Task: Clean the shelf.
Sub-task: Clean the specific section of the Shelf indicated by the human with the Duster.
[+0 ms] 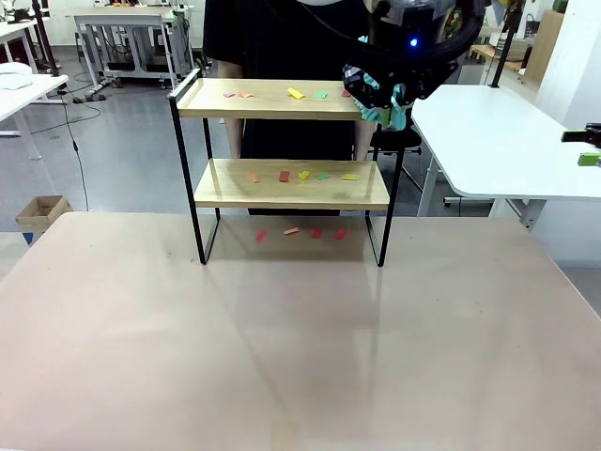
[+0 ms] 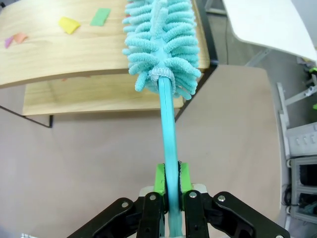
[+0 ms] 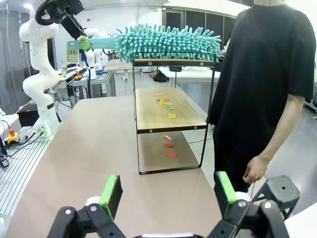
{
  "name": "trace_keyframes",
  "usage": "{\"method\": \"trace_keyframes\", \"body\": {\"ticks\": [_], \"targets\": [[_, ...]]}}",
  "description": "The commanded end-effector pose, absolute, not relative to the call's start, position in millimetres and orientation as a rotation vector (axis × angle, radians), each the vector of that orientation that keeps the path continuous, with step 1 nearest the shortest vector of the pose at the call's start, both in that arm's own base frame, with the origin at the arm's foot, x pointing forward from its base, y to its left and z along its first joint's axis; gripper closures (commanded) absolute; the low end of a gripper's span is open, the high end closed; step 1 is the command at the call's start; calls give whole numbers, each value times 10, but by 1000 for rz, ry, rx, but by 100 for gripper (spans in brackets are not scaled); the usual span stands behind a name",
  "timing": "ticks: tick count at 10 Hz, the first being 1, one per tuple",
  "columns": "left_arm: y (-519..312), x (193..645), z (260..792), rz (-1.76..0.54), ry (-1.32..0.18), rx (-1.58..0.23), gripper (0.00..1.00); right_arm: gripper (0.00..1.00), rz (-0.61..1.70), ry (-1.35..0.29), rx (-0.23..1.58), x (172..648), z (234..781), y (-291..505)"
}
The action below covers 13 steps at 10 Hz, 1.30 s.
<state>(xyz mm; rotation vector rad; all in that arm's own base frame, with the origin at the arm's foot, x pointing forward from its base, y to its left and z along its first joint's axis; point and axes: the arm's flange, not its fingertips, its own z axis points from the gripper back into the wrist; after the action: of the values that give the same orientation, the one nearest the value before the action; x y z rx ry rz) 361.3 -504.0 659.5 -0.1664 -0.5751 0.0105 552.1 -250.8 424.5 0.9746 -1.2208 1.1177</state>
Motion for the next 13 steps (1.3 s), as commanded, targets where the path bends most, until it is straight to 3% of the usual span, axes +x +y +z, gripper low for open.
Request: {"method": "trace_keyframes", "body": {"ticks": [1, 9, 13], "targets": [[-4725, 3622, 6674, 15, -559, -141, 87, 0, 1124, -1225, 973, 5527, 4275, -2489], [-3120, 3780, 6635, 79, -531, 23, 87, 0, 1124, -1225, 973, 5527, 4275, -2489], [-2457, 3718, 6748, 123, -631, 215, 87, 0, 1124, -1225, 973, 5527, 4275, -2489]]}}
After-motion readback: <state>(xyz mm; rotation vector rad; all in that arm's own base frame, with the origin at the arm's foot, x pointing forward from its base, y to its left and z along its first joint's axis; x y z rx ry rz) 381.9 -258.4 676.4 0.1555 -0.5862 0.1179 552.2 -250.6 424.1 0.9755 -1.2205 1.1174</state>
